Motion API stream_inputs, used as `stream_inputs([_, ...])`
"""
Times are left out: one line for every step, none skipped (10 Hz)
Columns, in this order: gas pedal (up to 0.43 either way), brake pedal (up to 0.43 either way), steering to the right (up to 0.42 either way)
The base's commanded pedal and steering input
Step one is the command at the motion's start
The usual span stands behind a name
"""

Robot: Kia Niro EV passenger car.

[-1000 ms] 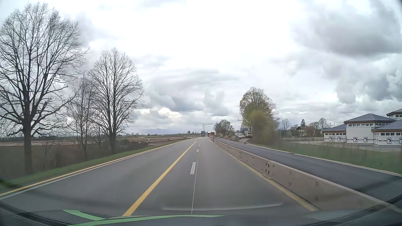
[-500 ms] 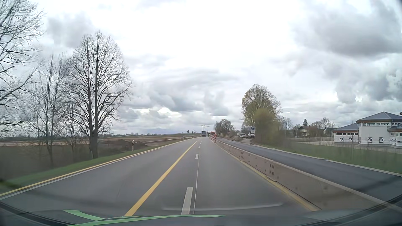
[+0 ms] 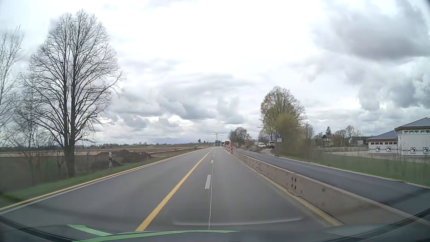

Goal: Follow the waypoints while adhering to traffic rules and regulations

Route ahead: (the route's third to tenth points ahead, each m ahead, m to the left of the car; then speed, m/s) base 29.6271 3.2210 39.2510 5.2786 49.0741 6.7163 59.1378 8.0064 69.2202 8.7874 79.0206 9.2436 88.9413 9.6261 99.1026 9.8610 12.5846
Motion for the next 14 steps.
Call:
stream_inputs([0.047,0.0,0.002])
stream_inputs([0.02,0.0,0.002])
stream_inputs([0.0,0.0,0.002])
stream_inputs([0.0,0.0,0.002])
stream_inputs([0.0,0.0,0.002])
stream_inputs([0.0,0.0,0.002])
stream_inputs([0.0,0.0,0.002])
stream_inputs([0.0,0.0,0.002])
stream_inputs([0.0,0.0,0.001])
stream_inputs([0.0,0.0,0.001])
stream_inputs([0.0,0.0,0.001])
stream_inputs([0.0,0.0,0.002])
stream_inputs([0.0,0.0,0.001])
stream_inputs([0.0,0.0,0.001])
